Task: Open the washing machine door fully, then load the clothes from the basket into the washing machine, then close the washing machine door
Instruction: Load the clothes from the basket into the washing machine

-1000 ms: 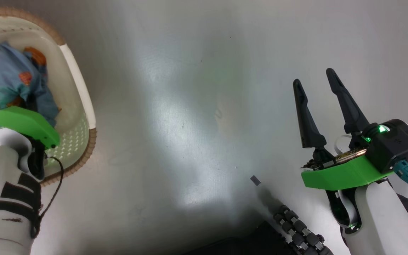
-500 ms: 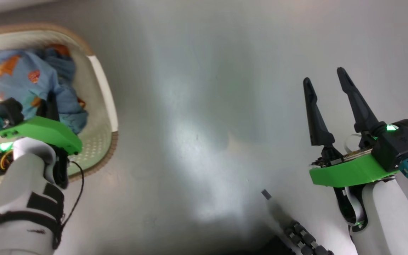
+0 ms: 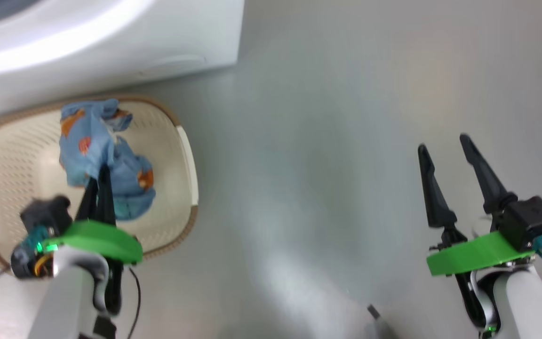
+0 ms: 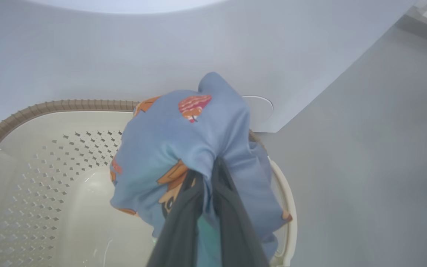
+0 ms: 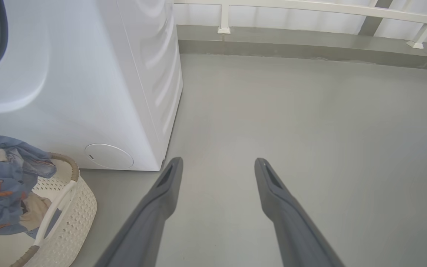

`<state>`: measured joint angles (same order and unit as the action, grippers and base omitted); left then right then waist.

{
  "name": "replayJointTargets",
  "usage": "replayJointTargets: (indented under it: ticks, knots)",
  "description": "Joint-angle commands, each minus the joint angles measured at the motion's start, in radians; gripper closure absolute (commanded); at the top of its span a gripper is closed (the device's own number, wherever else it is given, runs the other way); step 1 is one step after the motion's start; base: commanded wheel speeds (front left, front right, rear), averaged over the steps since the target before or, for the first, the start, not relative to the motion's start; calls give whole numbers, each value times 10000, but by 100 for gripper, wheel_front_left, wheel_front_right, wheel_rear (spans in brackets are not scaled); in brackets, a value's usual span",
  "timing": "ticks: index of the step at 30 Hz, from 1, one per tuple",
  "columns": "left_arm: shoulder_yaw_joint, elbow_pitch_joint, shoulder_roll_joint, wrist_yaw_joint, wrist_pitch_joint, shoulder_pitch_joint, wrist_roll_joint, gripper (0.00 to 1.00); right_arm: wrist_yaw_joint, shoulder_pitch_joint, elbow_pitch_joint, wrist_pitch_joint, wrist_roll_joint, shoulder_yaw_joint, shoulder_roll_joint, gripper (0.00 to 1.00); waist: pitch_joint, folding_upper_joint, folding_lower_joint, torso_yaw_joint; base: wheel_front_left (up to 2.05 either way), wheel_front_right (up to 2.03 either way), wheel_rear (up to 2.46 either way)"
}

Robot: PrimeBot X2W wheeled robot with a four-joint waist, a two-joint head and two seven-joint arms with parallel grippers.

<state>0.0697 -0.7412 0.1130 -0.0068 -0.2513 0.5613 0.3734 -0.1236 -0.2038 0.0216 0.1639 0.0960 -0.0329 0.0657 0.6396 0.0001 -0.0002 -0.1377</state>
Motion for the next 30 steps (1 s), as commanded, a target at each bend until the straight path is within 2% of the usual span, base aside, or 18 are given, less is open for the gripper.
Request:
replayJointTargets:
  ticks: [1, 9, 16, 30]
  knots:
    - [-309, 360, 184, 27, -103, -506, -161, 100, -71, 385, -174, -58, -83, -166, 118, 0, -1272, -1, 2, 346, 0, 0, 0]
    - [-800, 1936, -122, -168, -104, -2316, -610, 100, -71, 1032, 13, -287, -8, -292, 268, 0, -3074, -1, 2, 398, 0, 0, 0]
    - [-757, 3013, -317, -181, -104, -3576, -973, 100, -71, 1604, -45, -585, -23, -111, 398, 0, -4452, -1, 2, 688, 0, 0, 0]
    - [-906, 4026, -272, -29, 113, -5298, -712, 100, -71, 2731, -266, -1030, 6, 100, 401, 0, -6311, -1, 2, 1193, 0, 0, 0]
